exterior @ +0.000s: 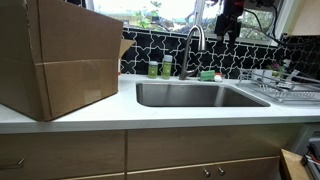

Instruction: Move the faucet to the left and the push the handle downwards

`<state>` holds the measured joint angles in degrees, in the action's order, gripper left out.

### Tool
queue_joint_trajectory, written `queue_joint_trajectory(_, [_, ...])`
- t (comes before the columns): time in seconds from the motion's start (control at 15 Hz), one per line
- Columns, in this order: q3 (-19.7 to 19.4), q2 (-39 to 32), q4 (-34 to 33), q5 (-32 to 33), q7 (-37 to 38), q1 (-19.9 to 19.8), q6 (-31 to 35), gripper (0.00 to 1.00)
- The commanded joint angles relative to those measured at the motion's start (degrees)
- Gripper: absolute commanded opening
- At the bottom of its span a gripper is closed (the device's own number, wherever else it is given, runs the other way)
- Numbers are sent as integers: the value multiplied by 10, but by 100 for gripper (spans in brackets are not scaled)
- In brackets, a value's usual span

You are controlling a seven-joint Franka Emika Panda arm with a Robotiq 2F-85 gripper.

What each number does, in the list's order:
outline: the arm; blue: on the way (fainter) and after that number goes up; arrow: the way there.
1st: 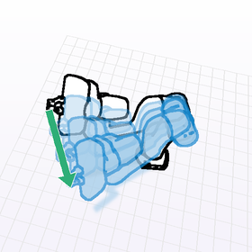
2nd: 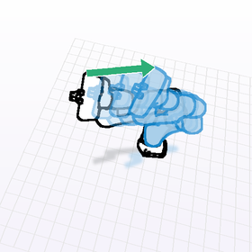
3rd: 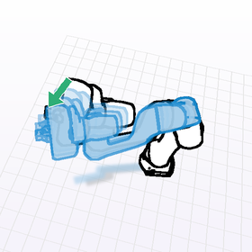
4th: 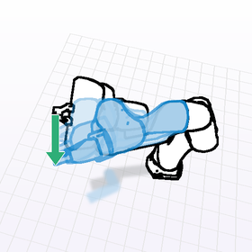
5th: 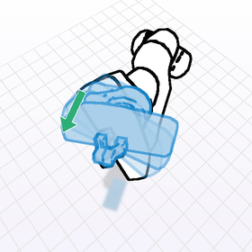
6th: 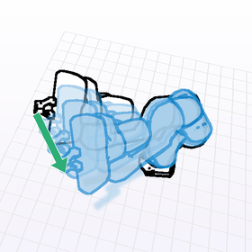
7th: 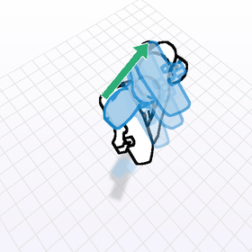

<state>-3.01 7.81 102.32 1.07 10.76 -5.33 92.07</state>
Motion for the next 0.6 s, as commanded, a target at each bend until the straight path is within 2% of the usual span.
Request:
queue_joint_trajectory(0.0, [-1,-65,-93,72,50,-6,-47,100])
queue_joint_trajectory(0.13, [-4,-87,-125,110,75,-6,-63,100])
queue_joint_trajectory(0.4, [-16,-118,-161,162,127,-6,-37,100])
queue_joint_trajectory(0.47, [-14,-95,-133,140,102,-2,-38,100])
queue_joint_trajectory(0.53, [-16,-100,-139,142,104,-2,-37,100])
